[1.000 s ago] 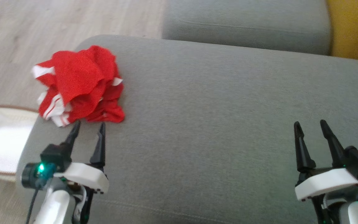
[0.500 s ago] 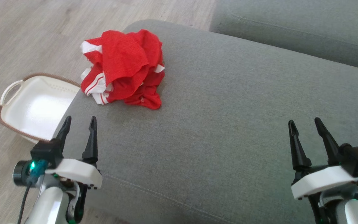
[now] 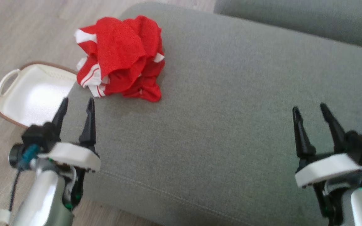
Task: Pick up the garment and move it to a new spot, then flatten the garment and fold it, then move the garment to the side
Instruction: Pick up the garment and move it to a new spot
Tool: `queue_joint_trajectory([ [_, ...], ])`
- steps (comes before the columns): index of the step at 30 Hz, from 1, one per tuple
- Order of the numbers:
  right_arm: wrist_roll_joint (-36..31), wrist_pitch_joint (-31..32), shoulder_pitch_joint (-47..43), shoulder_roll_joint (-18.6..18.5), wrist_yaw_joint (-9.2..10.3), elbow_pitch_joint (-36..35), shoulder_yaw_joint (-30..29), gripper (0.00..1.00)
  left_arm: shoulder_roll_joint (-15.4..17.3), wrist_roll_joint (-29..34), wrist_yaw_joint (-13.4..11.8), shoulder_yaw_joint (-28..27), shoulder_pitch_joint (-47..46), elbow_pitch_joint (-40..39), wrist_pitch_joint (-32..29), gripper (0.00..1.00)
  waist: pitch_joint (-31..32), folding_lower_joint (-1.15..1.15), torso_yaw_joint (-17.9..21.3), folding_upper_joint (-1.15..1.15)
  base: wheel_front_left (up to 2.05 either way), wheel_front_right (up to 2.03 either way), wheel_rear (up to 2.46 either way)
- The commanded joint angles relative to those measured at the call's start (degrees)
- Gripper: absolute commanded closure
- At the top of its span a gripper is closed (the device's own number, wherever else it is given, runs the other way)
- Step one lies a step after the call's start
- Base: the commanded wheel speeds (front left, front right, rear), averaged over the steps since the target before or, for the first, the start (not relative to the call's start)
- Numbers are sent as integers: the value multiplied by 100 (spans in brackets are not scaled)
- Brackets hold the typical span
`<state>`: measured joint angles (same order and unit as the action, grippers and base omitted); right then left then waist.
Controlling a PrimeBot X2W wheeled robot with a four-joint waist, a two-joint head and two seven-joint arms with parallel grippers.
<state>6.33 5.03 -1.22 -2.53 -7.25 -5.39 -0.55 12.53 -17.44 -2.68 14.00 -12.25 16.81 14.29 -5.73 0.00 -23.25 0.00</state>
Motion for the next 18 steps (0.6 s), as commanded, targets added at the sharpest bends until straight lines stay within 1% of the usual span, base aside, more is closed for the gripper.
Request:
queue_joint_trajectory([
  [1,-83,60,409,-45,-24,-328,134,0,159,-100,82,-304,-483,-137,67,0,-327,0,110,0,0,0,0],
  [4,-174,204,604,-110,-24,-488,146,0,181,-262,217,-392,-803,55,58,0,-738,0,206,0,0,0,0],
  [7,-256,341,780,-168,-24,-652,104,0,196,-446,374,-475,-1220,429,15,0,-1126,0,281,0,0,0,0],
  [14,-346,574,1143,-357,-24,-899,62,0,265,-830,769,-519,-2353,1912,-327,0,-1788,0,485,0,0,0,0],
  [16,-340,625,1188,-377,-24,-928,73,0,295,-942,848,-520,-2694,2405,-448,0,-1899,0,532,0,0,0,0],
  [17,-340,625,1188,-377,-24,-928,73,0,295,-942,848,-520,-2694,2405,-448,0,-1899,0,532,0,0,0,0],
  [18,-337,642,1206,-387,-24,-941,85,0,309,-980,878,-502,-2853,2622,-520,0,-1943,0,555,0,0,0,0],
])
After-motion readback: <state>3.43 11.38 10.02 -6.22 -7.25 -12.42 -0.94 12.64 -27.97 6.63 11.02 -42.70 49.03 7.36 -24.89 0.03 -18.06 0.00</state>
